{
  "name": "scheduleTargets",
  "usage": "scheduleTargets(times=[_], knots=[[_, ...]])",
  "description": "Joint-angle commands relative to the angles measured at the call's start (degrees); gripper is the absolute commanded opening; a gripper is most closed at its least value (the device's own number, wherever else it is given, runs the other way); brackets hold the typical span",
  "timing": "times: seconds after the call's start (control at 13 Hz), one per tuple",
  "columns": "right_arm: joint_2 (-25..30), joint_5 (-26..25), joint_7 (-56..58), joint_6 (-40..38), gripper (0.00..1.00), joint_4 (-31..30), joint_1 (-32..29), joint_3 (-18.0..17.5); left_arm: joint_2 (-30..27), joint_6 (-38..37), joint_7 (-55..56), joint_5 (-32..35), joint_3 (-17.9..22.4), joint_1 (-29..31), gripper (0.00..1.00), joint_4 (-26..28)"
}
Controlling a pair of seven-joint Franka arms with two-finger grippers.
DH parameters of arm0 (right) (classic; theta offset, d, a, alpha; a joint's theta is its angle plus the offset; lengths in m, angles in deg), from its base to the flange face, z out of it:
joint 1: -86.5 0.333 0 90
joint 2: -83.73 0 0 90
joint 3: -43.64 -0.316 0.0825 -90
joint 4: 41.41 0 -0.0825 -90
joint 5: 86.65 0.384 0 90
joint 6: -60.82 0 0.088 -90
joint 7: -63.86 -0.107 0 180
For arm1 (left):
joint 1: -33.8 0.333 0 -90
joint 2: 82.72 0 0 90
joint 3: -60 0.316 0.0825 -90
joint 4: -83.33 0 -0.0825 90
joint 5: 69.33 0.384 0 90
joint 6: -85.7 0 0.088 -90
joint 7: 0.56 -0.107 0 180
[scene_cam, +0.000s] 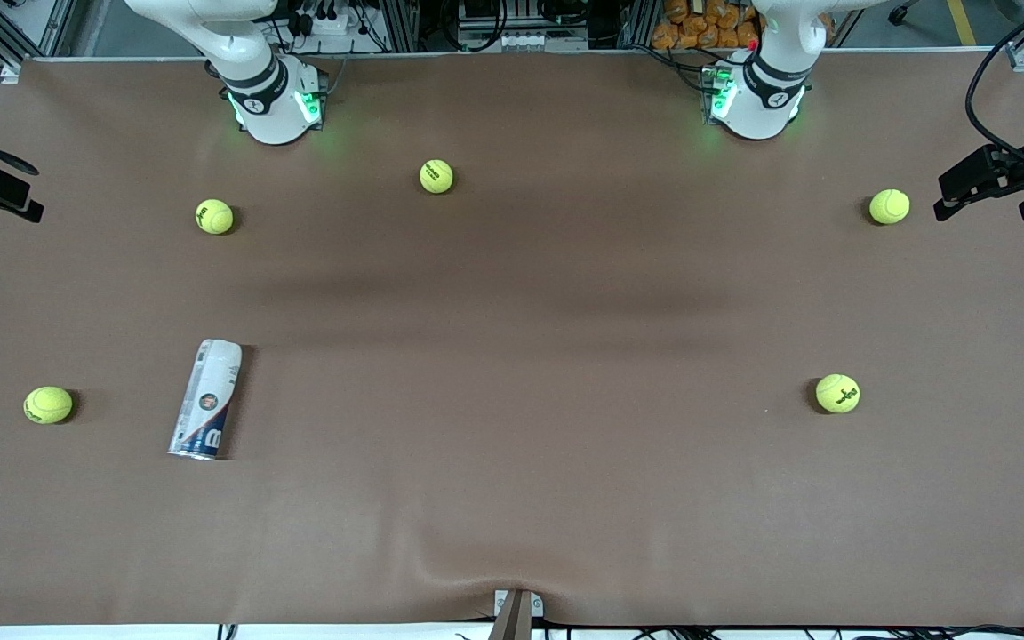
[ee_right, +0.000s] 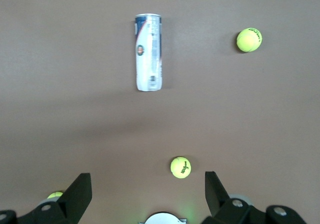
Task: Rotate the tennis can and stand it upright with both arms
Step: 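Reach the right gripper toward the tennis can lying on its side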
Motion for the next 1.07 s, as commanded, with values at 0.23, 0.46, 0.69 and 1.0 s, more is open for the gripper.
scheduleTargets(times=[0.23, 0.46, 0.69, 1.0], knots=[[0.29, -1.27, 0.47, -0.84, 1.00, 0.75, 0.69, 0.12, 0.03, -0.76, 0.48, 0.03, -0.37, 0.48, 1.00, -0.48], [-0.23, -1.01, 0.56, -0.40, 1.00, 0.31, 0.95, 0.38, 0.03, -0.76, 0.75, 0.03, -0.37, 0.30, 1.00, -0.48], [-5.05, -0.92, 4.05, -0.31, 1.00, -0.21, 0.52, 0.29, 0.03, -0.76, 0.83, 0.03, -0.37, 0.39, 1.00, -0.39], [-16.21, -0.57, 12.83, 9.59, 1.00, -0.22, 1.13, 0.29, 0.03, -0.76, 0.83, 0.03, -0.37, 0.48, 1.00, -0.39]])
